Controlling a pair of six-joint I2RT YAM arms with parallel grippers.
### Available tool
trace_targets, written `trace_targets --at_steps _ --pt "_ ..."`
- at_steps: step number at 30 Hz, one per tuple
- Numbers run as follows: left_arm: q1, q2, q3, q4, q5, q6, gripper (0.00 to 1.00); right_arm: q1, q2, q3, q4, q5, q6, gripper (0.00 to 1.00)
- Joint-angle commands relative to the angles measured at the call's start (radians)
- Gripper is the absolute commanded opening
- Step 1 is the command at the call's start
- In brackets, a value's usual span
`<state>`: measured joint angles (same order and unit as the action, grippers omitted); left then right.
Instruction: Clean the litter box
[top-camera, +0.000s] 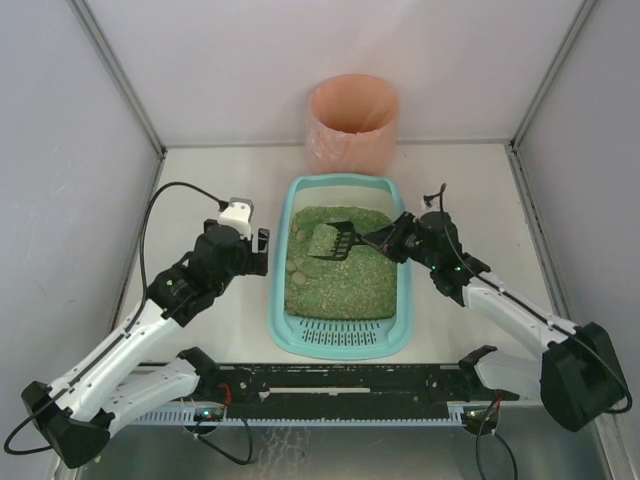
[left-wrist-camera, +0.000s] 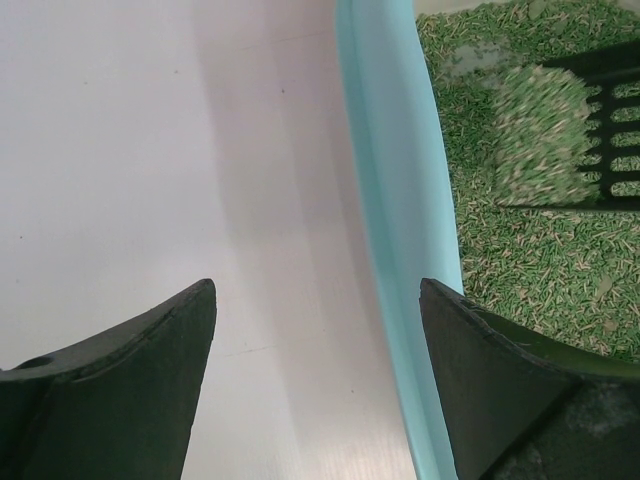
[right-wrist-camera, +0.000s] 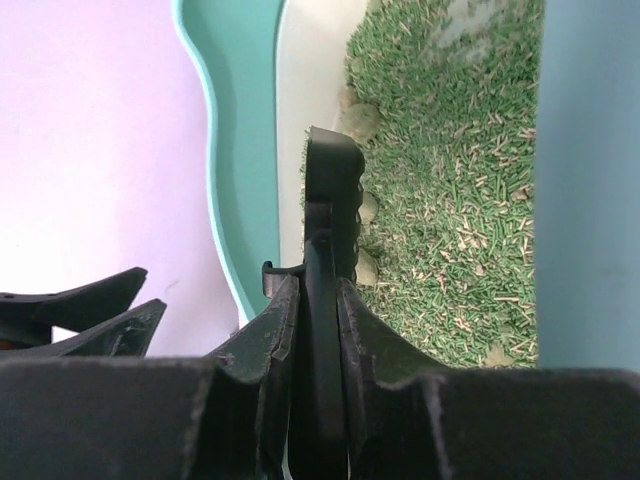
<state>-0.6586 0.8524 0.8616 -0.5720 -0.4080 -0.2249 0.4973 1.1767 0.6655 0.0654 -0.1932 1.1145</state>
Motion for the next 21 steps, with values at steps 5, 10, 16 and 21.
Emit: trace_targets --at_steps 5,10,16,21 --pt "0.01 -0.026 0.016 0.018 0.0 0.005 0.86 -0.216 -0.166 -0.184 0.247 -0.27 0.059 0.0" --pt "0.02 -0.041 0.012 0.022 0.004 0.004 0.86 -0.269 -0.169 -0.252 0.419 -0.408 0.165 0.0" --pt "0.028 -0.049 0.009 0.021 0.009 0.001 0.86 -0.33 -0.219 -0.31 0.401 -0.394 0.206 0.0" --pt "0.032 -0.047 0.005 0.029 0.025 -0.001 0.86 -0.297 -0.208 -0.311 0.487 -0.426 0.244 0.0"
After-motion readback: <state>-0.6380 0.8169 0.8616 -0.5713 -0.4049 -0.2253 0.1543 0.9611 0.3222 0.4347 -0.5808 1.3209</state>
